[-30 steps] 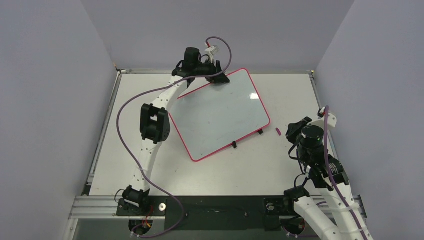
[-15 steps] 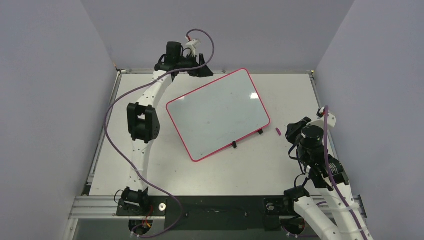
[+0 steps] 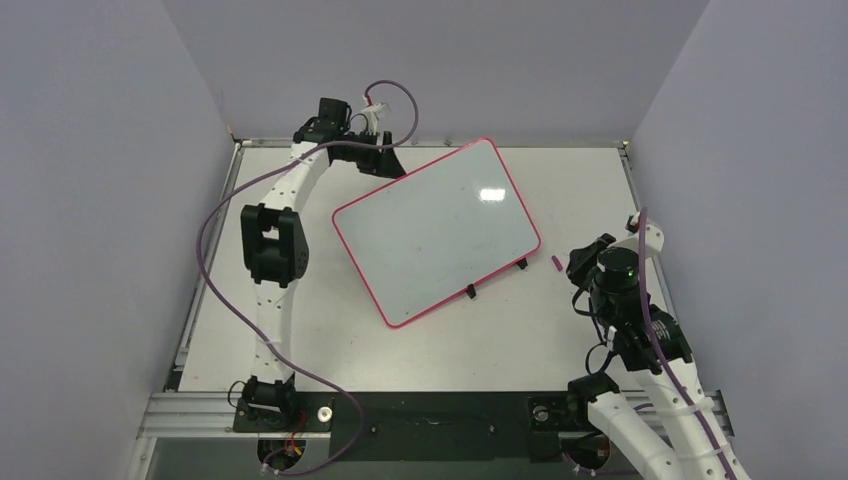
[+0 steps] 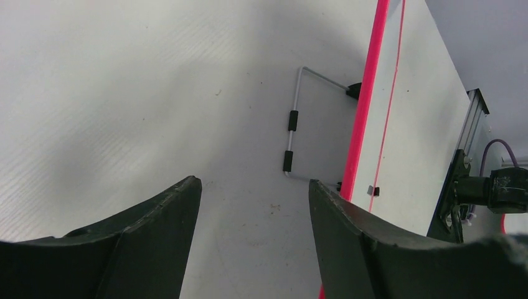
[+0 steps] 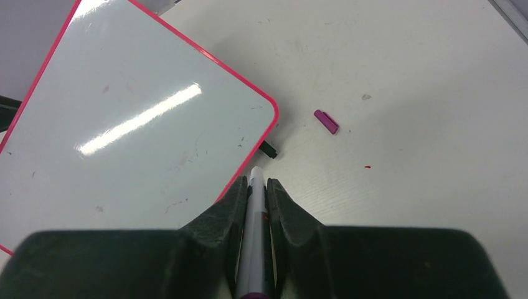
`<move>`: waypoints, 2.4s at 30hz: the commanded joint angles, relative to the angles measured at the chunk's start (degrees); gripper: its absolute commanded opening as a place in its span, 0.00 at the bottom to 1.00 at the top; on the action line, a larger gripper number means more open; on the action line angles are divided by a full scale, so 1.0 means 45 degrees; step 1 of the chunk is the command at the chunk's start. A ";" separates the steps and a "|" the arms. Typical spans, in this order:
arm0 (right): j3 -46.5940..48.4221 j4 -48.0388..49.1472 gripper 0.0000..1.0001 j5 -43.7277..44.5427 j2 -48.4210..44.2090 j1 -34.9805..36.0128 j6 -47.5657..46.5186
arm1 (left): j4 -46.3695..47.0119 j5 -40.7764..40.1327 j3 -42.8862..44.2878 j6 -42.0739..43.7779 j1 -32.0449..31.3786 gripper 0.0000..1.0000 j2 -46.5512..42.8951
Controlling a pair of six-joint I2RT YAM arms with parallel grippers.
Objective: Write a sentence on the whiteboard
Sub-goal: Pick up the whiteboard from the whiteboard stand.
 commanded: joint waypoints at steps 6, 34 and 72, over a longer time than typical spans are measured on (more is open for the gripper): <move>-0.0005 0.0310 0.00 -0.0037 -0.0010 0.0139 -0.0003 | 0.2519 0.0058 -0.1552 -0.1106 0.0160 0.62 -0.2416; -0.0142 0.0302 0.00 -0.0153 0.0138 0.0210 -0.0074 | -0.3078 0.1555 -0.0485 0.2421 0.0111 0.62 -0.1509; -0.0355 0.0328 0.00 -0.0059 -0.0093 0.0348 -0.0088 | 0.2266 0.1824 -0.1651 -0.4123 -0.0044 0.00 -0.4083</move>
